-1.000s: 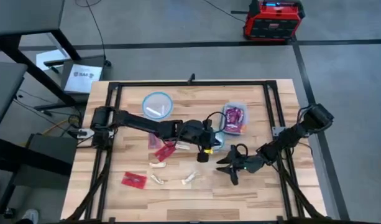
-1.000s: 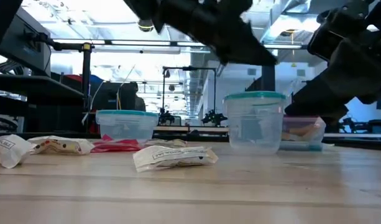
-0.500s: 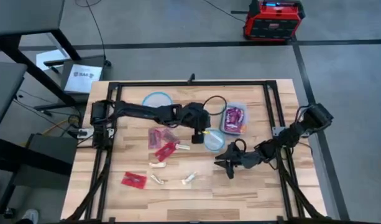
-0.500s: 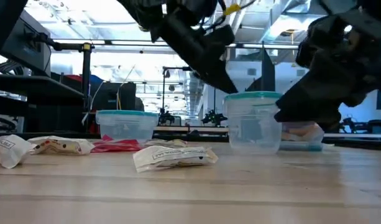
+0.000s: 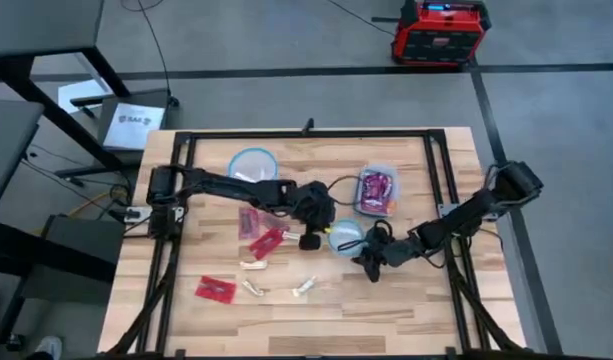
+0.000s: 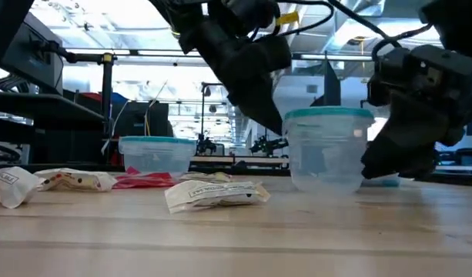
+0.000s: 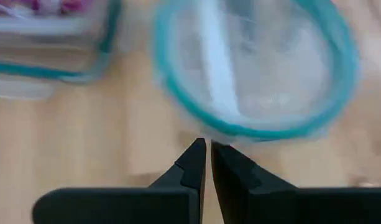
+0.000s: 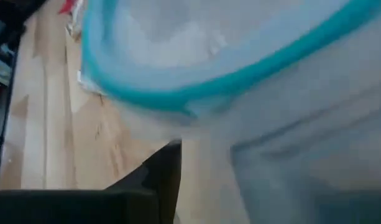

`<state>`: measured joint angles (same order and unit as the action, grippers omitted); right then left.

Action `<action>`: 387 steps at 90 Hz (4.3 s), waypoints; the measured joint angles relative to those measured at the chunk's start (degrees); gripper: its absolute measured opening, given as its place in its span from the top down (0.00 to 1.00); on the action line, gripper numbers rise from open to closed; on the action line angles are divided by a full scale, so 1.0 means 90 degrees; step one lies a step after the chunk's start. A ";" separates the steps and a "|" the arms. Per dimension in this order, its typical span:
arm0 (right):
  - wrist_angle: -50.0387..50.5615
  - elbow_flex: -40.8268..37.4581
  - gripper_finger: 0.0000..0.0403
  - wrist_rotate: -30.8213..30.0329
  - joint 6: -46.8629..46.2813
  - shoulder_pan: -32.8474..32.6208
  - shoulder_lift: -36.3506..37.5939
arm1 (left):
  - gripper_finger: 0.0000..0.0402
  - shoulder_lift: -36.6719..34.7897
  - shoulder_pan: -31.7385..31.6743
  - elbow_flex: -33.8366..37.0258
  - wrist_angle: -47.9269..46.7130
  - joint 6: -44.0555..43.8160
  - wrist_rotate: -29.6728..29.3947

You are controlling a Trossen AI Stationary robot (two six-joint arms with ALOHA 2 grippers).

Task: Sort candy
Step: Open the center transparent bin

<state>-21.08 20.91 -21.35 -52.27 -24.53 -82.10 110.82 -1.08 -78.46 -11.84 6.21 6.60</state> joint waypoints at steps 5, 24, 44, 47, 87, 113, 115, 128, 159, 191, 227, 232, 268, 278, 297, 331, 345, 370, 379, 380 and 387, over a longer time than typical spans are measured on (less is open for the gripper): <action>0.0371 0.0000 0.70 -0.0090 0.0011 0.0004 0.0243 | 0.97 0.0000 0.0071 0.0005 -0.0005 -0.0083 0.0023; 0.1671 0.0000 0.70 0.0071 0.0024 -0.0014 0.1093 | 0.97 0.0000 0.0243 0.0005 -0.0146 -0.0125 -0.0049; 0.2094 0.0000 0.70 0.0332 -0.0019 -0.0050 0.1397 | 0.97 -0.0289 0.0226 -0.0030 -0.0277 -0.0374 -0.0188; 0.2043 0.0000 0.70 0.0332 -0.0019 -0.0029 0.1381 | 0.97 -0.0343 0.0231 -0.0087 -0.0249 -0.0447 -0.0201; -0.1104 -0.1314 0.47 -0.1407 0.0176 -0.1282 0.1150 | 0.97 -0.0211 0.0189 -0.0478 0.1137 -0.0805 -0.0225; -0.3054 -0.1743 0.40 -0.1266 0.0859 -0.1086 0.0108 | 0.97 0.0477 0.0145 -0.0480 0.2613 -0.0872 -0.0098; -0.3121 -0.1741 0.40 -0.1207 0.0859 -0.1061 0.0014 | 0.97 0.0553 0.0143 -0.0480 0.2731 -0.0880 -0.0095; -0.3695 -0.1736 0.40 -0.1172 0.0862 -0.1050 -0.0457 | 0.97 0.0956 0.0155 -0.0478 0.3526 -0.0953 -0.0073; -0.4770 -0.1722 0.40 -0.1274 0.1004 -0.0968 -0.1281 | 0.97 0.1649 0.0218 -0.0479 0.4364 -0.1000 0.0247; -0.5670 -0.1566 0.40 -0.0870 0.1414 -0.0737 -0.1538 | 0.97 0.1742 0.0211 -0.0476 0.4289 -0.0985 0.0243; -0.5423 -0.1076 0.41 -0.1224 0.2551 -0.0612 -0.1555 | 0.97 0.1739 0.0238 -0.0455 0.4079 -0.1033 0.0017; -0.5500 -0.1018 0.41 -0.1345 0.2822 -0.0663 -0.1555 | 0.97 0.1739 0.0270 -0.0456 0.3993 -0.0955 -0.0214; -0.5275 -0.0357 0.41 -0.1872 0.4493 -0.1013 -0.1536 | 0.97 0.1734 0.0348 -0.0433 0.3809 -0.0912 -0.0419; -0.5254 -0.0362 0.41 -0.1864 0.4436 -0.1297 -0.1497 | 0.97 0.1742 0.0372 -0.0437 0.3835 -0.0985 -0.0353; -0.5197 -0.0229 0.41 -0.2146 0.4431 -0.1901 -0.1120 | 0.97 0.1783 0.0479 -0.0644 0.3880 -0.0844 -0.0203; -0.4975 -0.0182 0.41 -0.3375 0.4384 -0.2312 -0.0119 | 0.97 0.1423 0.0783 -0.2124 0.1492 0.0829 -0.0635; -0.4770 -0.0185 0.41 -0.3569 0.4364 -0.2252 0.0130 | 0.97 0.0913 0.0767 -0.2423 0.0612 0.1370 -0.0983; -0.4549 -0.0187 0.41 -0.3689 0.3816 -0.2292 0.0169 | 0.97 -0.0053 0.0459 -0.2196 -0.1522 0.1477 -0.1765; -0.4082 -0.0187 0.41 -0.3411 0.2674 -0.2382 0.0166 | 0.97 -0.0047 0.0125 -0.1599 -0.1346 0.1247 -0.1676; -0.4019 -0.0187 0.41 -0.3336 0.2528 -0.2389 0.0167 | 0.97 -0.0041 0.0088 -0.1527 -0.1299 0.1218 -0.1639; -0.3471 -0.0187 0.41 -0.2833 0.1469 -0.2389 0.0164 | 0.97 -0.0031 -0.0148 -0.1006 -0.0698 0.1035 -0.1199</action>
<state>-52.32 19.22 -46.85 -39.06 -46.03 -80.62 110.54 -2.41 -87.51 -18.12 15.53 -4.19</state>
